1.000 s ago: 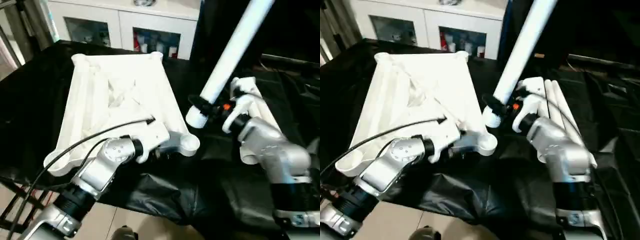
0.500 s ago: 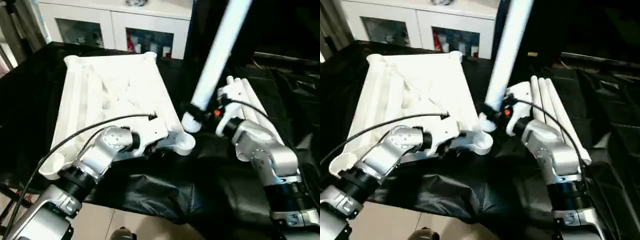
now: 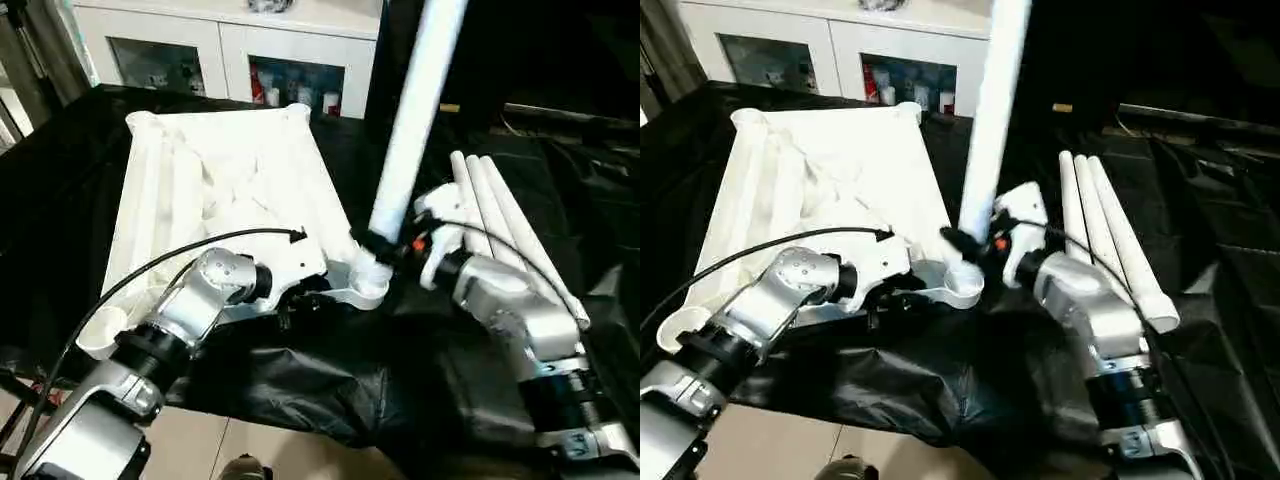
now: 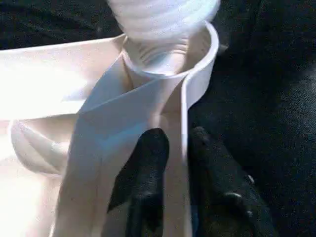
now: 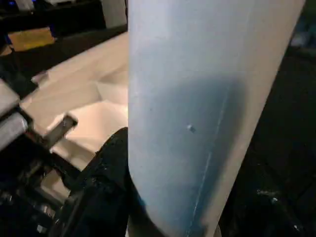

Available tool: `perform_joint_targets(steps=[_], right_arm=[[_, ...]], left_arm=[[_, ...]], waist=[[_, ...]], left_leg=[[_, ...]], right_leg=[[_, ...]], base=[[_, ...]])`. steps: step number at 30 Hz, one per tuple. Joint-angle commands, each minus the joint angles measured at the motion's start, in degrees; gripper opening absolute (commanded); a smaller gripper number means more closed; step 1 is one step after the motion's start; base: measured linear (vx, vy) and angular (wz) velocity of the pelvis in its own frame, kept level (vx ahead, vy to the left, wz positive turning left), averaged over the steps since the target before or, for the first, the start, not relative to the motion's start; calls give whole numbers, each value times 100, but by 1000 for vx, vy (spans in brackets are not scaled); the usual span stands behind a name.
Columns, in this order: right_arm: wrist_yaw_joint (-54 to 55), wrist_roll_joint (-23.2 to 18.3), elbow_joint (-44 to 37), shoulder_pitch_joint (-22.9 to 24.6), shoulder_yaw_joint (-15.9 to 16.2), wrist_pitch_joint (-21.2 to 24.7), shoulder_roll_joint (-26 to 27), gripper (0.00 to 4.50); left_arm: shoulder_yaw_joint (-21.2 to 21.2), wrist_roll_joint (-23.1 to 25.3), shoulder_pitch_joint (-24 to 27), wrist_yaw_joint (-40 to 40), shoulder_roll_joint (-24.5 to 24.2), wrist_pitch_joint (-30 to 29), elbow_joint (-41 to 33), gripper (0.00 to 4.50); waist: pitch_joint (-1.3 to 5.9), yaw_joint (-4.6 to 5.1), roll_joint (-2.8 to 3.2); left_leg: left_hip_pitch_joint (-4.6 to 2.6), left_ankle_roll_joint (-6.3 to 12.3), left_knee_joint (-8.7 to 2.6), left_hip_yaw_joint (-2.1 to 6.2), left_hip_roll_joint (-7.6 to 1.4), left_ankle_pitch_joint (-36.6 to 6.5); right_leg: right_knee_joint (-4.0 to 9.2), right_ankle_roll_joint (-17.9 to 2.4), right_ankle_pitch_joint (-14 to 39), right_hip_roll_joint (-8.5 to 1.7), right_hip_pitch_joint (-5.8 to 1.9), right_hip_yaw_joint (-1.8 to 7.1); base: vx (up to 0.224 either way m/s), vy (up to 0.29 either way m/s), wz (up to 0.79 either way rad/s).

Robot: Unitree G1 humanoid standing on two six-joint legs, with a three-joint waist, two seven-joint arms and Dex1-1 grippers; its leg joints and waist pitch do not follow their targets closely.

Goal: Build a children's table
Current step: Insert table leg to table base

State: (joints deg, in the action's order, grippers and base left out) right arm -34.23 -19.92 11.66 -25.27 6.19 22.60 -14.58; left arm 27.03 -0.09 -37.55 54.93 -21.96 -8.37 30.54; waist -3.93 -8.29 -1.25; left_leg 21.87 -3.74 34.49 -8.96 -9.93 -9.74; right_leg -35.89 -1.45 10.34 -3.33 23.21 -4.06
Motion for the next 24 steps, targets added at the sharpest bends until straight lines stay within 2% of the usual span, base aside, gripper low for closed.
perform_joint_targets(steps=[1, 8, 11, 16, 24], right_arm=[[-30, 53, 70, -107, -12, -131, -5, 192], [-70, 172, 489, -198, -4, -343, 139, 192], [-84, 197, 575, -208, -10, -392, 172, 192], [-133, 232, 718, -244, 23, -464, 209, 192], [-319, 456, 1252, -437, 110, -574, 233, 191]], left_arm=[[-27, 118, -99, 39, 8, 35, 105, 58], [-23, 213, -133, 144, 22, 85, 263, 2], [-12, 220, -124, 183, 9, 91, 272, 2], [-10, 234, -116, 251, 1, 68, 284, 0], [-282, -108, -123, 339, 255, -199, 109, 0]], waist=[[462, -3, 38], [455, 0, 43], [451, 0, 46], [462, 6, 53], [453, 8, 36]], left_leg=[[-84, -78, -414, 76, -311, -1125], [-100, -97, -424, 80, -319, -1235], [-100, -106, -431, 85, -325, -1260], [-99, -81, -425, 82, -328, -1164], [-100, -66, -419, 71, -323, -1211]], right_leg=[[438, -980, 1159, -577, -325, 320], [455, -941, 1383, -586, -313, 318], [460, -927, 1454, -588, -313, 322], [421, -1037, 1110, -578, -314, 317], [441, -1055, 1310, -595, -320, 322]], base=[[0, 0, 0], [0, 0, 0], [0, 0, 0], [0, 0, 0], [0, 0, 0]])
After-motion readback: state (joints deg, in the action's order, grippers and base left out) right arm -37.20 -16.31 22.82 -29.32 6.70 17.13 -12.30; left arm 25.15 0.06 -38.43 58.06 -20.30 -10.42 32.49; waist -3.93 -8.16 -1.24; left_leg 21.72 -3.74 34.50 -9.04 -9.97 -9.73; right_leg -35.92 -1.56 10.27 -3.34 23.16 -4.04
